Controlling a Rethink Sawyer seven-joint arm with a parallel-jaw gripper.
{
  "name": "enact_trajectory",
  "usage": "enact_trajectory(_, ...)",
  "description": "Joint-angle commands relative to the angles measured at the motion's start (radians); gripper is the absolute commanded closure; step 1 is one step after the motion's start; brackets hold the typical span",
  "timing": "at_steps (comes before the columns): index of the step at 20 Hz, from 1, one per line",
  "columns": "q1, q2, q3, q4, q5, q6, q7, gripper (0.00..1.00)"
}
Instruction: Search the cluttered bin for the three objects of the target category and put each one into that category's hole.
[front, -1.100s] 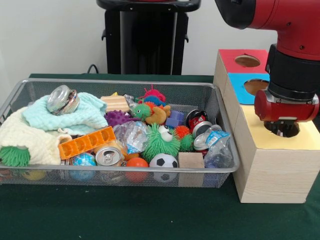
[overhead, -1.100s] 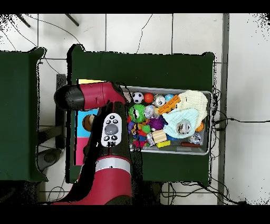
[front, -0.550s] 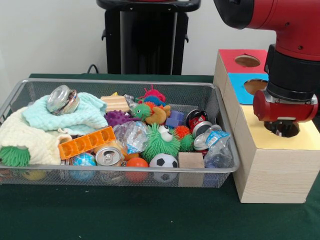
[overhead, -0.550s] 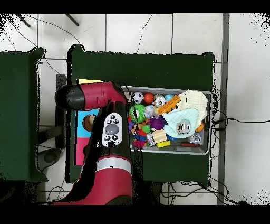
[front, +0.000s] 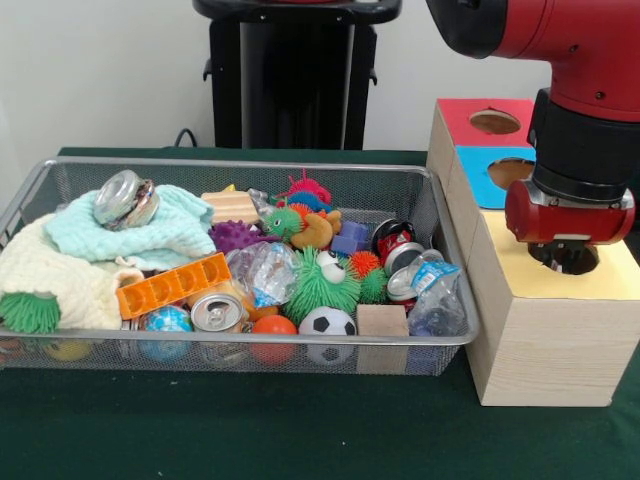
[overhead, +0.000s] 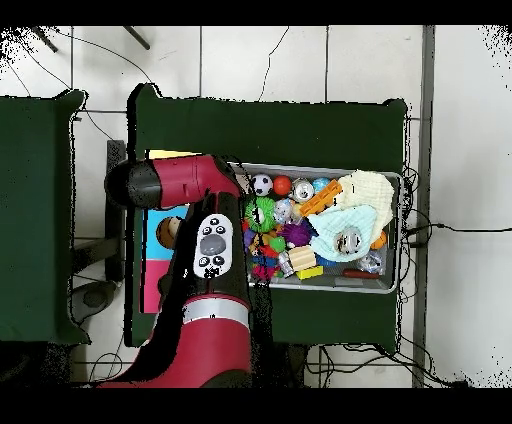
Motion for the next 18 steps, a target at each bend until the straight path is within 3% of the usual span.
enact_trajectory(1, -0.028, 0.012, 0.026, 0.084, -0.016, -0.021, 0.124, 1.0)
enact_trajectory(12, -0.032, 0.001, 0.032, 0.076, -0.007, 0.011, 0.114, 1.0)
enact_trajectory(13, -0.032, -0.002, 0.032, 0.084, -0.005, -0.02, 0.127, 0.0)
enact_trajectory(18, -0.021, -0.001, 0.02, 0.091, -0.008, -0.044, 0.147, 0.0)
